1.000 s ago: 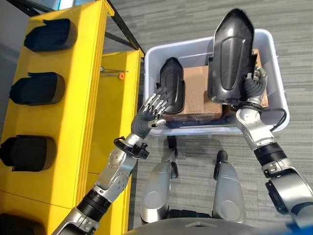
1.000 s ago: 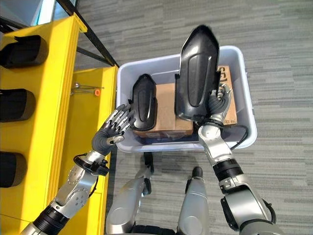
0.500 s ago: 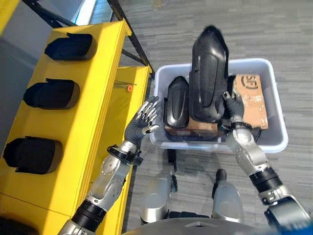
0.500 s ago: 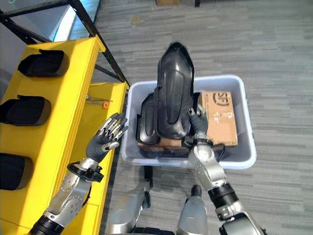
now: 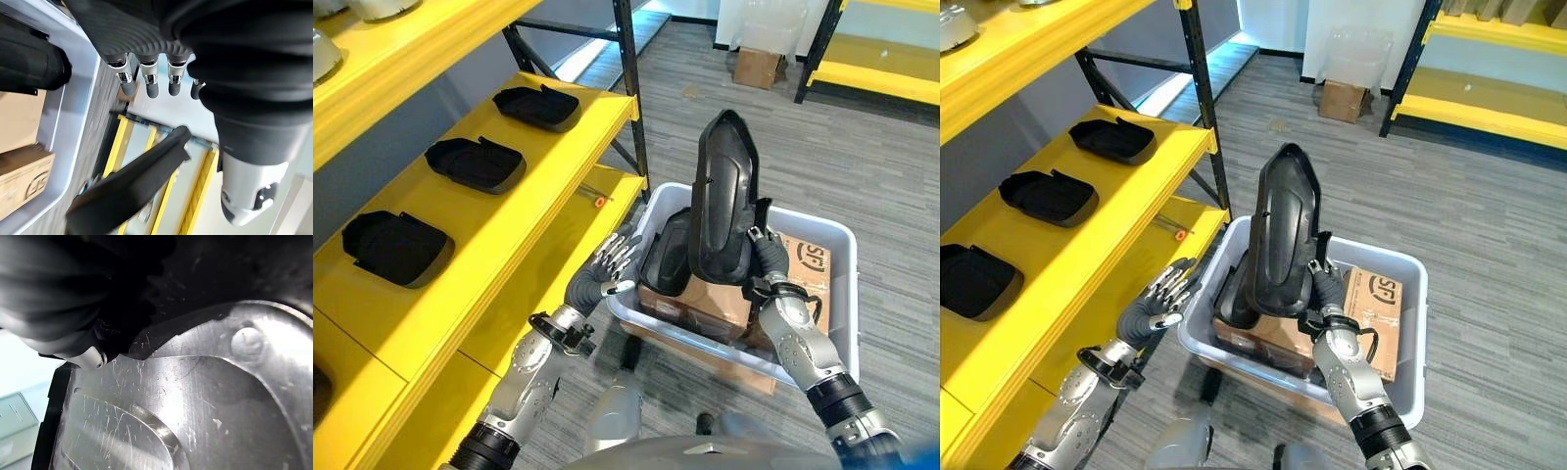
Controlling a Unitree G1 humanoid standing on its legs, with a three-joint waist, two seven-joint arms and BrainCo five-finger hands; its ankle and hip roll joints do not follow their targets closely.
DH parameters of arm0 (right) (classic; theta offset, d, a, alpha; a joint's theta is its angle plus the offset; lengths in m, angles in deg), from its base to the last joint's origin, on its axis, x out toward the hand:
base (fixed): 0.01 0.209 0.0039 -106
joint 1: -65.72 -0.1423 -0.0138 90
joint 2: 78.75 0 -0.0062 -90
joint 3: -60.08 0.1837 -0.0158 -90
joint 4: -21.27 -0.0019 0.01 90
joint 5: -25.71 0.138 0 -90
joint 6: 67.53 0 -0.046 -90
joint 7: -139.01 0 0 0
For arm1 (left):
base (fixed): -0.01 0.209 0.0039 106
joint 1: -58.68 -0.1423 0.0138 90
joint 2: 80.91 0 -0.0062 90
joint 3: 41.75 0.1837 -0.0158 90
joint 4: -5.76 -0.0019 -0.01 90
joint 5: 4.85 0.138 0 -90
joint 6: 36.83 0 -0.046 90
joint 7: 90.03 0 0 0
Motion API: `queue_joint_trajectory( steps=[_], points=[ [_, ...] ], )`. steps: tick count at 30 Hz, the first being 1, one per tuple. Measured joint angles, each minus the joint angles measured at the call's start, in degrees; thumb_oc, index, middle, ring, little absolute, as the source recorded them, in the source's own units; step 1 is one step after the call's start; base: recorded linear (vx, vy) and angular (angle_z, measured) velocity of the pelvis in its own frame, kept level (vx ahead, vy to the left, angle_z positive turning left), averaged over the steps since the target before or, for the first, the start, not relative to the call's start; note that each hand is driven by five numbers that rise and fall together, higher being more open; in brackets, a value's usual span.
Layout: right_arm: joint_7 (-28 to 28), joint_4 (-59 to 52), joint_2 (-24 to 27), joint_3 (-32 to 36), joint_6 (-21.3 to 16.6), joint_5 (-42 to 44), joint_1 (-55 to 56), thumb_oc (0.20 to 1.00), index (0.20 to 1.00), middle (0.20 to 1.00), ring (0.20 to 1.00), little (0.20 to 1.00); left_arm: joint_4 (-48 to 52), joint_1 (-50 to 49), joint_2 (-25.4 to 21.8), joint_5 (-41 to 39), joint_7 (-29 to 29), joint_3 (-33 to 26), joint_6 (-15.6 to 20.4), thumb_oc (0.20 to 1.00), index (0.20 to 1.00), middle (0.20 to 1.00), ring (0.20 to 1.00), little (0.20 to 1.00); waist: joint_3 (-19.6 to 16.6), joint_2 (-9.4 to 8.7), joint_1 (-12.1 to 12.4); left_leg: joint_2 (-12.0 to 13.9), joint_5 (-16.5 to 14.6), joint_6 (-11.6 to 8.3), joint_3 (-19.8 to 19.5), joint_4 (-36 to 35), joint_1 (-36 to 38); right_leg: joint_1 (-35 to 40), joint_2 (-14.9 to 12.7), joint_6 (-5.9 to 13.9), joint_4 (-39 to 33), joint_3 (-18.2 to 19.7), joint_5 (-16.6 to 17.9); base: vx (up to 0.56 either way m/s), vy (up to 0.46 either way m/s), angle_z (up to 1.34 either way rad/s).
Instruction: Move parts from the plastic box to the shelf.
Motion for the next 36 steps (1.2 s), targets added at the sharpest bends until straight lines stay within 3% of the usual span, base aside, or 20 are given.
queue_joint_trajectory(
  steps=[1, 2, 3, 4, 5, 7, 10, 11, 12, 14, 15, 18, 20, 23, 26, 36],
  points=[
    [-0.09, -0.04, 0.22, -0.09, 0.19, -0.02, 0.14, 0.2, 0.2, 0.2, 0.2, 0.2, -0.4, 0.11, 1.15, -0.08, -0.04, 0.0, 0.07, 1.0, 1.0, 1.0, 1.0, 1.0, -0.09, 0.25, 0.26, -0.04, 1.9, 0.46, 0.95, -0.02, -0.77, 0.13, 0.95, -0.46, 0.96, -0.7, -0.14, -0.11, -0.022, 0.8],
    [-0.41, -0.08, 0.99, -0.04, 0.45, 0.04, 0.71, 0.2, 0.2, 0.2, 0.2, 0.2, -1.93, 1.48, 2.2, -0.08, -0.31, 0.11, -0.02, 1.0, 1.0, 1.0, 1.0, 1.0, -0.09, -0.07, -1.38, -0.47, 3.71, 0.55, 6.38, 0.07, -1.61, 0.43, -0.21, -1.1, 0.12, -3.12, 0.06, -0.17, 0.057, 1.25],
    [-0.27, -0.28, 1.6, -0.18, 1.16, -0.05, 0.99, 0.2, 0.2, 0.2, 0.2, 0.2, -3.34, 3.45, 3.0, 0.03, -0.32, 0.39, -0.03, 1.0, 1.0, 1.0, 1.0, 1.0, 0.31, -1.45, -1.86, -0.42, -4.63, 1.57, 14.25, 0.13, -1.42, 0.5, -1.1, -2.01, 0.13, -6.49, 0.64, -0.2, 0.082, 1.37],
    [-0.07, -0.82, 1.68, -0.23, 1.4, -0.05, 1.55, 0.2, 0.2, 0.2, 0.2, 0.2, -3.88, 4.52, 3.06, 0.06, -0.26, 0.66, -0.05, 1.0, 1.0, 1.0, 1.0, 1.0, 0.25, -2.66, -2.13, 0.28, -8.86, 0.71, 18.97, 0.98, -2.19, 0.43, -1.98, -2.54, -0.58, -8.21, 0.92, -0.17, 0.116, 1.18],
    [-0.06, -1.53, 1.57, -0.28, 1.59, -0.05, 2.24, 0.2, 0.2, 0.2, 0.2, 0.2, -4.07, 5.7, 2.87, 0.16, -0.25, 0.94, -0.01, 1.0, 1.0, 1.0, 1.0, 1.0, 0.23, -4.42, -2.81, 0.63, -9.02, -1.02, 22.25, 2.81, -3.33, 0.32, -3.32, -2.78, -1.11, -10.03, 1.15, -0.14, 0.177, 0.87],
    [-0.01, -2.86, 1.62, -0.38, 2.24, -0.05, 2.53, 0.2, 0.2, 0.2, 0.2, 0.2, -4.16, 7.27, 2.79, 0.75, 0.01, 1.3, 0.05, 1.0, 1.0, 1.0, 1.0, 1.0, 0.13, -6.87, -3.74, 0.65, -9.19, -3.45, 24.86, 7.34, -3.75, -0.17, -5.22, -2.35, -2.97, -12.32, 2.54, -0.16, 0.298, 0.85],
    [-0.05, -6.59, 4.25, 2.41, 2.58, 0.01, 4.92, 0.2, 0.2, 0.2, 0.2, 0.2, -5.21, 14.3, 3.83, 1.86, 1.14, 6.04, -0.36, 1.0, 1.0, 1.0, 1.0, 1.0, 0.5, -10.04, -8.35, 1.6, -11.88, -6.94, 36.44, 16.17, 2.49, 4.21, -10.87, -0.07, -7.9, -20.73, 5.2, -0.12, 0.357, 1.39],
    [0.5, -7.11, 6.11, 2.7, 2.57, -0.01, 4.9, 0.2, 0.2, 0.2, 0.2, 0.2, -4.49, 14.78, 4.8, 1.96, 1.3, 5.76, -0.2, 1.0, 1.0, 1.0, 1.0, 1.0, -0.03, -9.49, -9.79, 2.52, -12.32, -6.99, 35.87, 17.91, 3.86, 3.67, -11.41, 0.76, -6.73, -20.75, 5.78, -0.06, 0.575, 1.39],
    [1.58, -7.3, 7.84, 4.2, 2.51, 0.01, 4.58, 0.2, 0.2, 0.2, 0.2, 0.2, -2.5, 15.07, 5.43, 2.48, 2.45, 5.64, -0.14, 1.0, 1.0, 1.0, 1.0, 1.0, -1.1, -8.26, -10.02, 4.41, -13.86, -7.06, 32.72, 19.68, 5.53, 1.75, -11.5, 0.89, -5.63, -20.49, 5.86, -0.01, 0.409, 0.66],
    [2.24, -7.23, 7.78, 5.82, 2.54, 0.14, 4.04, 0.2, 0.2, 0.2, 0.2, 0.2, -1.77, 15.48, 5.3, 4.8, 3.99, 5.47, -0.17, 1.0, 1.0, 1.0, 1.0, 1.0, -1.56, -6.62, -9.7, 3.79, -14.14, -8.05, 31.0, 14.48, 8.11, -0.23, -11.49, 1.11, -4.43, -19.82, 5.81, 0.02, 0.403, 0.37],
    [2.23, -6.91, 7.5, 6.68, 2.62, 0.3, 4.23, 0.2, 0.2, 0.2, 0.2, 0.2, -2.08, 15.87, 5.18, 5.56, 4.96, 5.68, -0.51, 1.0, 1.0, 1.0, 1.0, 1.0, -1.0, -5.74, -10.1, 3.28, -11.75, -6.14, 31.58, 9.08, 10.34, -0.37, -11.56, 1.09, -3.14, -19.39, 5.8, 0.06, 0.419, 0.69],
    [2.19, -6.84, 5.81, 6.78, 3.46, 1.29, 4.21, 0.2, 0.2, 0.2, 0.2, 0.2, -2.05, 15.53, 3.2, 6.92, 6.13, 5.6, -1.22, 1.0, 1.0, 1.0, 1.0, 1.0, -1.02, -5.87, -9.22, 1.48, -11.79, -6.79, 31.14, 4.77, 11.94, -0.21, -12.66, 1.16, -2.1, -17.96, 6.04, 0.05, 0.323, 0.73],
    [2.51, -7.12, 5.31, 5.56, 3.53, 1.74, 4.04, 0.2, 0.2, 0.2, 0.2, 0.2, -2.0, 14.88, 0.75, 8.16, 6.72, 5.51, -1.23, 1.0, 1.0, 1.0, 1.0, 1.0, -1.1, -5.37, -7.68, -0.02, -11.26, -8.81, 30.36, 2.28, 12.21, -0.12, -13.7, 1.71, -2.71, -17.93, 6.29, 0.02, 0.3, 0.6],
    [3.64, -7.12, 4.23, 2.29, 4.39, 2.15, 4.01, 0.2, 0.2, 0.2, 0.2, 0.2, -1.66, 11.29, -2.05, 9.97, 8.44, 3.15, -1.25, 1.0, 1.0, 1.0, 1.0, 1.0, -1.15, -5.4, -4.74, -2.7, -10.13, -7.46, 29.41, 0.01, 12.22, 1.42, -15.12, 5.25, -6.88, -17.92, 8.56, 0.0, 0.302, 0.29],
    [4.42, -7.12, 2.27, 0.64, 4.61, 2.14, 3.92, 0.2, 0.2, 0.2, 0.2, 0.2, -1.4, 8.16, -3.87, 11.65, 8.67, 0.17, -1.25, 1.0, 1.0, 1.0, 1.0, 1.0, -1.12, -5.36, -2.57, -4.47, -9.2, -6.07, 29.2, -1.65, 12.16, 2.14, -16.22, 7.54, -9.9, -17.96, 10.58, -0.05, 0.282, 0.1],
    [5.58, -7.02, -0.67, -2.88, 4.66, 1.49, 2.85, 0.2, 0.2, 0.2, 0.2, 0.2, 0.87, 1.89, -4.09, 13.02, 8.13, -4.83, -1.47, 1.0, 1.0, 1.0, 1.0, 1.0, -0.62, -6.0, 2.58, -6.37, -9.01, -4.17, 28.19, -3.32, 11.88, 1.99, -18.3, 8.92, -10.43, -20.39, 14.83, -0.06, 0.234, 0.08]
  ],
)
